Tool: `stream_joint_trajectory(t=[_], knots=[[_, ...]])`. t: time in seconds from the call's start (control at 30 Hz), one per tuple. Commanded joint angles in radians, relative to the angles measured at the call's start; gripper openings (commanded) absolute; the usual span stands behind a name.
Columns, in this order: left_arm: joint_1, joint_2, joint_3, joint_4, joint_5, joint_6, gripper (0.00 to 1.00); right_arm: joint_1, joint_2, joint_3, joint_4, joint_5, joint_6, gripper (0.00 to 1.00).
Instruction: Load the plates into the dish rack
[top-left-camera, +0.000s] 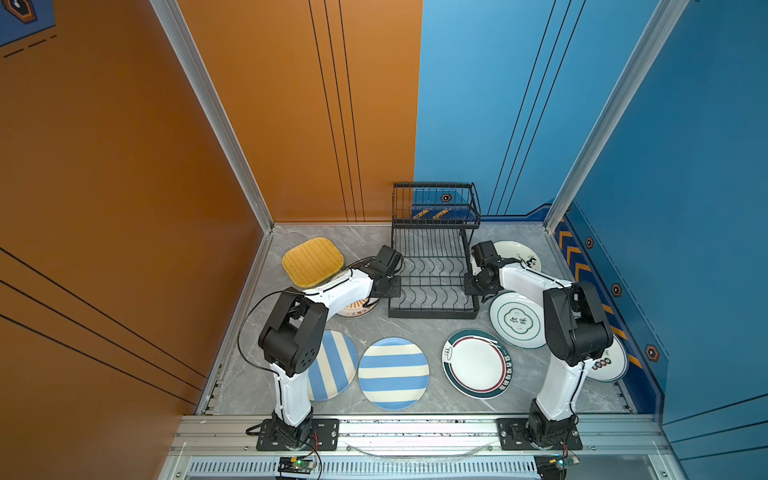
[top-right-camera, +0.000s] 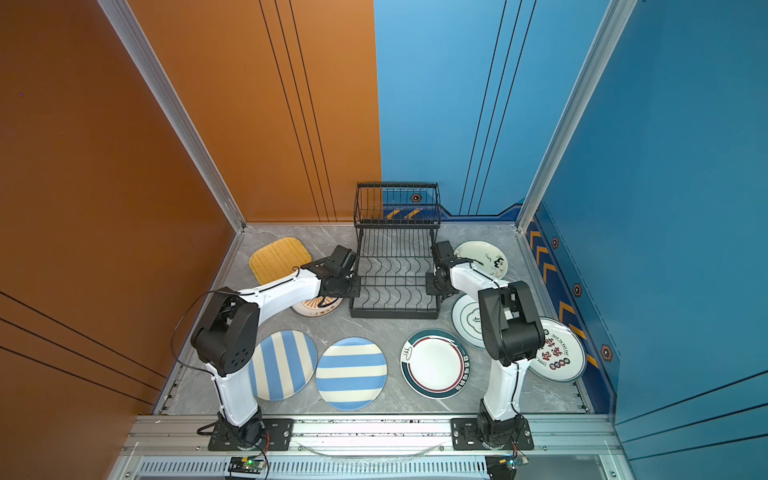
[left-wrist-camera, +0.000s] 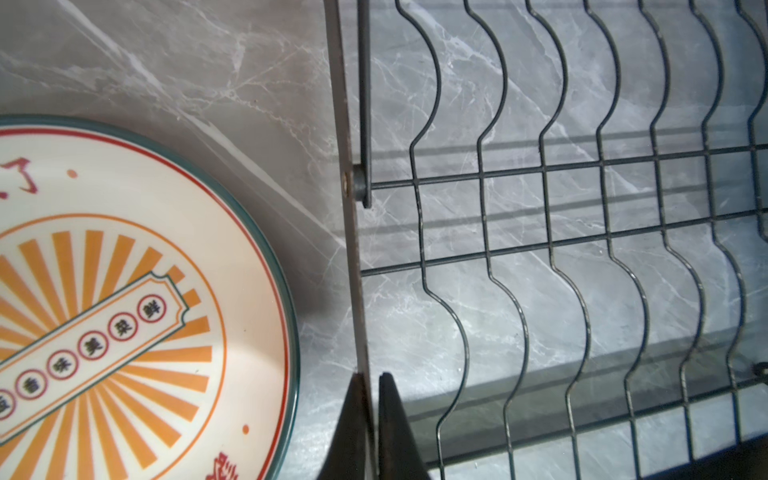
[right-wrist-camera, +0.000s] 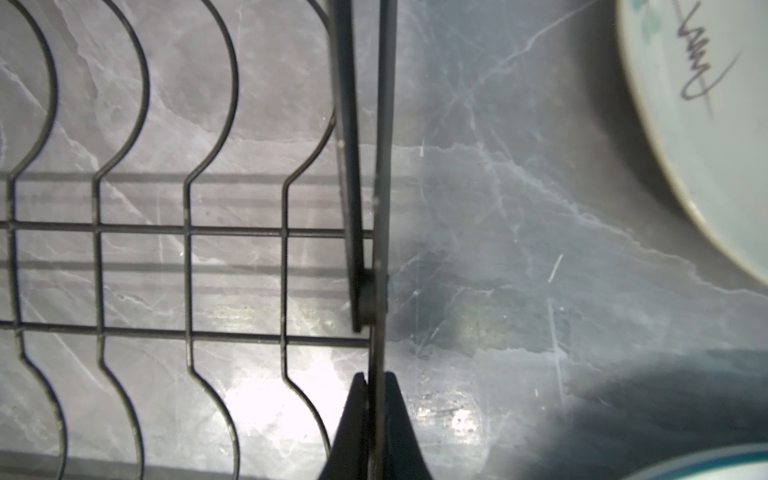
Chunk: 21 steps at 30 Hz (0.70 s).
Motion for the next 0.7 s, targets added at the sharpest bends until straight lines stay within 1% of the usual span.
stream_joint_trajectory(t=[0.0,0.1,0.27,0.3,0.37,0.43,0.53,0.67], knots=[[-0.115,-0.040,-0.049,-0.150,0.304,0.109,0.00,0.012,0.005,-0.035,0.002,-0.058,-0.058,0.00],[-0.128,-0.054,-0.065,-0.155,0.298,0.109,0.00,0.015,-0.002,-0.049,0.004,-0.050,-0.049,0.00],[-0.126,-0.059,-0.081,-0.158,0.297,0.099,0.00,0.016,-0.004,-0.041,0.002,-0.038,-0.040,0.00],[-0.124,-0.059,-0.084,-0.158,0.295,0.097,0.02,0.015,-0.004,-0.039,0.002,-0.035,-0.039,0.01],[-0.119,-0.061,-0.080,-0.158,0.288,0.097,0.09,0.016,-0.008,-0.033,0.003,-0.029,-0.036,0.04],[-0.114,-0.060,-0.068,-0.158,0.283,0.100,0.20,0.015,-0.010,-0.029,0.002,-0.024,-0.035,0.08],[-0.105,-0.065,-0.046,-0.158,0.272,0.108,0.32,0.011,-0.013,-0.024,0.002,-0.024,-0.030,0.14],[-0.085,-0.095,-0.035,-0.158,0.250,0.106,0.44,0.007,-0.038,-0.026,-0.002,-0.026,-0.022,0.26]])
